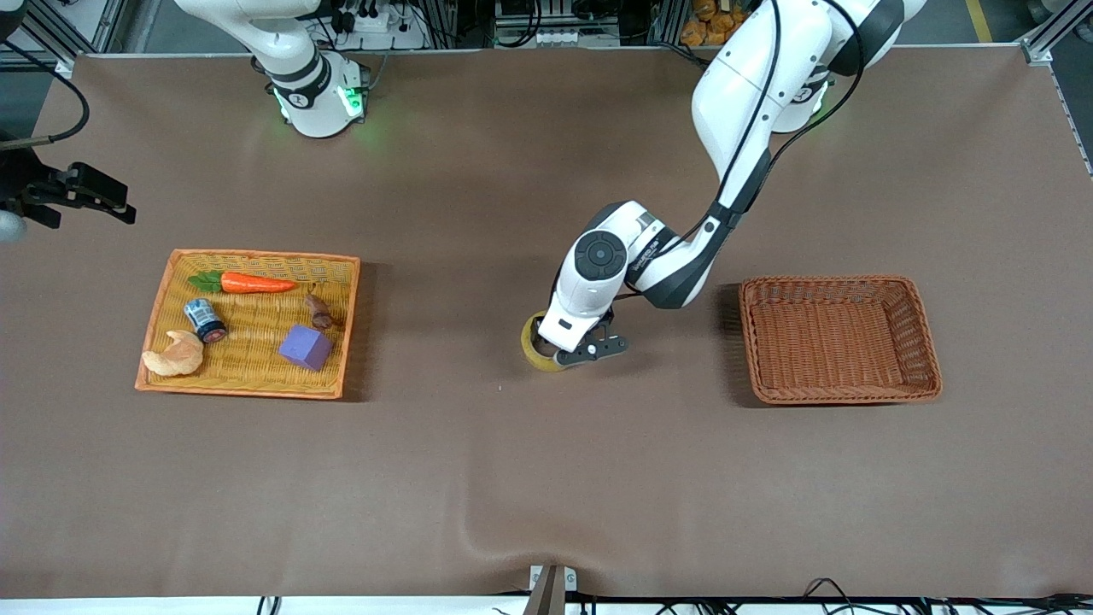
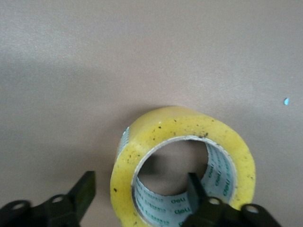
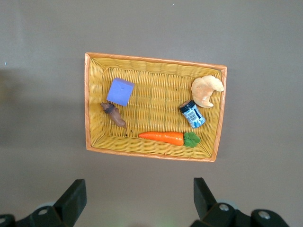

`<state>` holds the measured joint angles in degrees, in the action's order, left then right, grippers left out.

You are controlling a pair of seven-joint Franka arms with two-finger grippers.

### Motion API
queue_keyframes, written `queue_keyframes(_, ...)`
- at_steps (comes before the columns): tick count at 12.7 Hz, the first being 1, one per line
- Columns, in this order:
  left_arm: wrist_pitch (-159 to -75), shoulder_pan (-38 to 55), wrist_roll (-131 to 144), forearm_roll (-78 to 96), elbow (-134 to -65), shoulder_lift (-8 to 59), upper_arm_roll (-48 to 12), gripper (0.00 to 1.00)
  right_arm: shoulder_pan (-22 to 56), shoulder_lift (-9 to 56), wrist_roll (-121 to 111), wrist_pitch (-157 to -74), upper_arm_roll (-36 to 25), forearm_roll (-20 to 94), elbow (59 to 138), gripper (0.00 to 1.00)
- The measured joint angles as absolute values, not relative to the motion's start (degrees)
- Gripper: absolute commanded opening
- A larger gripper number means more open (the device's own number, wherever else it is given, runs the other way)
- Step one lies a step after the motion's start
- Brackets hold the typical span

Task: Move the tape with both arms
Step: 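Lower the left gripper onto the tape roll and grasp its rim, then lift the tape roll with the left gripper over the basket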

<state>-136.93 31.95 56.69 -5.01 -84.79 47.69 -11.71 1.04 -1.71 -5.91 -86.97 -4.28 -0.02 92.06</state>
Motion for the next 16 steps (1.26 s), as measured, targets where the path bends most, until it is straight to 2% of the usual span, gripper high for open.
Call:
queue_keyframes(6, -136.85, 30.79, 56.25, -5.04, -83.84, 47.66, -11.03, 0.00, 1.01, -1.72, -5.98, -87.09, -4.39, -0.18, 91.00, 1.00)
queue_keyframes(8, -133.83, 29.57, 56.25, -5.04, -82.98, 46.13, -11.00, 0.00, 1.01, -1.71, -5.98, -87.04, -4.39, -0.19, 91.00, 1.00)
queue_keyframes(13, -117.88, 21.95, 49.62, -5.41, -84.07, 32.61, -10.72, 0.00, 1.00, -1.70, -5.96, -87.15, -4.43, -0.20, 90.02, 1.00)
queue_keyframes(16, -114.26, 11.89, 34.51, -5.52, -91.78, 25.57, -10.53, 0.00, 0.99, -1.69, -5.95, -87.06, -4.45, -0.20, 89.69, 1.00)
